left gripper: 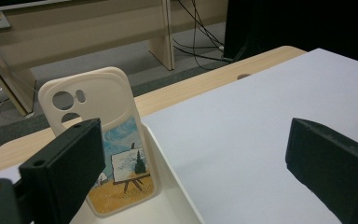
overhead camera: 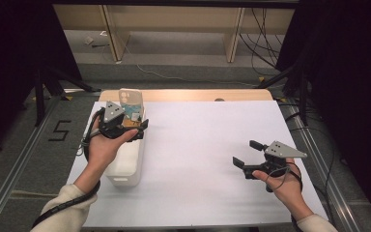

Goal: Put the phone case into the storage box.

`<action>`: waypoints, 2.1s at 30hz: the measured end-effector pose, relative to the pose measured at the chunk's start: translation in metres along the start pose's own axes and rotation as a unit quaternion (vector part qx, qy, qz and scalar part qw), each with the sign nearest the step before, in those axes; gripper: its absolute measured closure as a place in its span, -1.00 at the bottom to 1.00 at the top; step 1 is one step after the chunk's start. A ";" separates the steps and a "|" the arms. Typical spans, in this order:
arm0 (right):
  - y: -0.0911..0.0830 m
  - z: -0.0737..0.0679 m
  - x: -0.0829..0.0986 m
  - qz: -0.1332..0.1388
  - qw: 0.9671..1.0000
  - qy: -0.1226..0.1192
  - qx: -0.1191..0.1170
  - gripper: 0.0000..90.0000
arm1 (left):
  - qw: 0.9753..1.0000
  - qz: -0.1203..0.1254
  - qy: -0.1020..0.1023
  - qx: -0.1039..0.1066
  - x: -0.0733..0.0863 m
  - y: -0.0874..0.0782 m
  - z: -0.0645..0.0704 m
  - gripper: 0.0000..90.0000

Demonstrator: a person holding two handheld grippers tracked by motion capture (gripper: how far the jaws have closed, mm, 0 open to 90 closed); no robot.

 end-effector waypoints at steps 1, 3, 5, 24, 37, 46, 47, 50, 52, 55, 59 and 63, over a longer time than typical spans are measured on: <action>0.000 0.000 0.000 0.001 1.000 0.000 0.000 -0.81 | 1.000 0.000 0.000 0.001 0.001 -0.001 0.001 -0.91; 0.000 0.000 0.000 0.000 1.000 0.000 0.000 -0.81 | 1.000 0.000 -0.001 0.003 0.002 -0.002 0.002 -0.91; 0.000 0.000 0.000 0.000 1.000 0.000 0.000 -0.81 | 1.000 0.000 0.000 0.005 0.004 -0.003 0.004 -0.90; 0.000 0.000 0.000 0.000 1.000 0.000 0.000 -0.81 | 1.000 0.004 -0.002 0.021 0.016 -0.015 0.021 -0.89; 0.000 0.000 0.000 -0.001 1.000 0.001 -0.003 -0.81 | 0.999 0.005 -0.012 0.034 0.027 -0.021 0.032 -0.89; 0.001 -0.001 0.001 -0.001 1.000 0.000 -0.003 -0.81 | 0.999 0.008 -0.013 0.038 0.032 -0.027 0.036 -0.88; 0.001 -0.001 0.001 -0.001 1.000 -0.001 -0.003 -0.81 | 0.999 0.008 -0.013 0.038 0.032 -0.027 0.037 -0.88; 0.001 -0.001 0.001 -0.002 1.000 0.000 -0.003 -0.81 | 0.999 0.007 -0.012 0.040 0.035 -0.029 0.038 -0.88; 0.001 -0.001 0.001 -0.002 1.000 0.000 -0.003 -0.81 | 0.999 0.006 -0.012 0.040 0.036 -0.029 0.038 -0.88; 0.001 -0.001 0.001 -0.003 1.000 -0.001 -0.003 -0.81 | 0.999 0.005 -0.014 0.041 0.038 -0.030 0.039 -0.88; 0.001 -0.001 0.001 -0.003 1.000 -0.001 -0.003 -0.81 | 0.999 0.006 -0.011 0.043 0.039 -0.031 0.041 -0.88; 0.001 0.000 0.001 -0.001 1.000 -0.004 -0.004 -0.81 | 0.999 0.007 -0.009 0.045 0.040 -0.032 0.043 -0.88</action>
Point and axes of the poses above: each handheld gripper's, and its own axes: y roughly forward along the jaws, x roughly out of its underside, z roughly to its right, the point moved 7 cm from there along y, roughly forward along the jaws, and after that the axes turned 15 degrees about y, right-handed, at the moved point
